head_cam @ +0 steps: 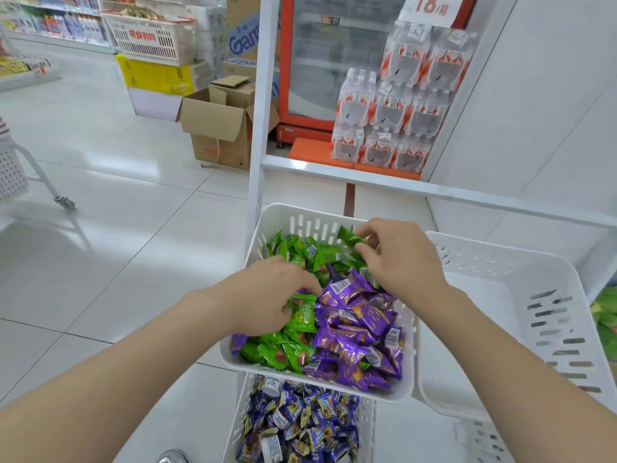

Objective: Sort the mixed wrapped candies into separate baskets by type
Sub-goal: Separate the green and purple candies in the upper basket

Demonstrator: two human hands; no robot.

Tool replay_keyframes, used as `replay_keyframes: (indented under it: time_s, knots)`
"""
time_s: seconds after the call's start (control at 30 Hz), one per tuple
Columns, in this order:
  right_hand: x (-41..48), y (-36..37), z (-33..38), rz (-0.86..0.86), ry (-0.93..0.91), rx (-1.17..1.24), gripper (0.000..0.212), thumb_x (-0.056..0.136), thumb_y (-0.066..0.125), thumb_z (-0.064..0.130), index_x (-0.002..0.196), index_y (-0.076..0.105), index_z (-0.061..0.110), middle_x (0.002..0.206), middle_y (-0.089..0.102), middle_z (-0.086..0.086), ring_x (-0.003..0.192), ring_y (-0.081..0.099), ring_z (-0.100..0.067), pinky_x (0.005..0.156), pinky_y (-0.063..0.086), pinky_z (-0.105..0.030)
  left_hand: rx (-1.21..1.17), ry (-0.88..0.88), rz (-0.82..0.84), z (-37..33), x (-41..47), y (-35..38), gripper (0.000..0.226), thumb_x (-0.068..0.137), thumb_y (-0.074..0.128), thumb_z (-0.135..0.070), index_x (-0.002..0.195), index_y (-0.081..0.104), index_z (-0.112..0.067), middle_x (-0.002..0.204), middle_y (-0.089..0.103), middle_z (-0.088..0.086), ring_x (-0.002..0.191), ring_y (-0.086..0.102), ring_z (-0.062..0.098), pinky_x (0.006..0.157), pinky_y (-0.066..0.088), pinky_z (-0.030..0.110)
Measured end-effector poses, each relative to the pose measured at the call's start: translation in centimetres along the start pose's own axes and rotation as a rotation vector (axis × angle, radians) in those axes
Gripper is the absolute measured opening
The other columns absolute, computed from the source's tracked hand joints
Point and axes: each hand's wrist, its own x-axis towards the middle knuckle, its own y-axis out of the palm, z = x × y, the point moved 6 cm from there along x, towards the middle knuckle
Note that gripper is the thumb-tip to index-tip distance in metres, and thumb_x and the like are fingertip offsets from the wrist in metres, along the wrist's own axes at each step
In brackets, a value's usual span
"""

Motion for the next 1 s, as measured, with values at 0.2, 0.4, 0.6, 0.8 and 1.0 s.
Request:
replay_keyframes:
  time_s: [0.2, 0.4, 0.6, 0.8, 1.0]
  knots:
    - [0.0, 1.4, 0.3, 0.124, -0.031, -0.508, 0.021, 0.082, 0.07, 0.002, 0.083, 0.063, 0.022, 0.082, 0.065, 0.0, 0.083, 0.065, -0.03, 0.057, 0.037, -0.032, 0.066, 0.059, -0.01, -1.2, 1.5, 0.5, 0.031, 0.089, 0.07, -0.041, 0.12, 0.068, -0.037, 0.121, 0.062, -0.011, 0.116, 0.054, 0.016, 0.104, 0.043, 0.039]
    - [0.0, 2.3, 0.8, 0.157, -0.113, -0.52, 0.026, 0.077, 0.067, -0.005, 0.092, 0.072, 0.015, 0.096, 0.068, -0.007, 0.097, 0.064, -0.033, 0.076, 0.048, -0.038, 0.105, 0.03, 0.01, -1.4, 3.0, 1.3, 0.047, 0.087, 0.077, -0.036, 0.129, 0.061, -0.019, 0.128, 0.055, 0.002, 0.119, 0.051, 0.02, 0.104, 0.042, 0.036]
    - [-0.1, 2.6, 0.4, 0.144, -0.181, -0.459, 0.035, 0.08, 0.065, 0.007, 0.112, 0.07, 0.021, 0.112, 0.057, -0.008, 0.104, 0.058, -0.03, 0.092, 0.044, -0.039, -0.02, -0.053, -0.165, -0.5, 2.7, -1.9, 0.024, 0.077, 0.076, -0.026, 0.1, 0.07, -0.021, 0.096, 0.056, -0.006, 0.091, 0.053, 0.014, 0.078, 0.045, 0.029]
    - [-1.4, 1.9, 1.3, 0.131, -0.089, -0.155, 0.024, 0.088, 0.054, 0.015, 0.099, 0.075, 0.018, 0.094, 0.072, -0.005, 0.092, 0.067, -0.03, 0.075, 0.058, -0.042, -0.085, -0.146, -0.624, 1.2, 4.2, -5.4, 0.035, 0.086, 0.078, -0.013, 0.119, 0.068, -0.021, 0.112, 0.053, 0.0, 0.08, 0.061, 0.019, 0.081, 0.055, 0.038]
    - [-2.0, 2.3, 2.0, 0.176, -0.067, -0.092, 0.024, 0.09, 0.053, 0.018, 0.099, 0.075, 0.019, 0.091, 0.073, -0.003, 0.088, 0.069, -0.028, 0.069, 0.058, -0.039, 0.294, -0.236, -0.535, 0.9, 6.0, -3.4, 0.049, 0.069, 0.086, -0.002, 0.102, 0.052, -0.016, 0.102, 0.049, 0.002, 0.052, 0.056, 0.024, 0.039, 0.042, 0.032]
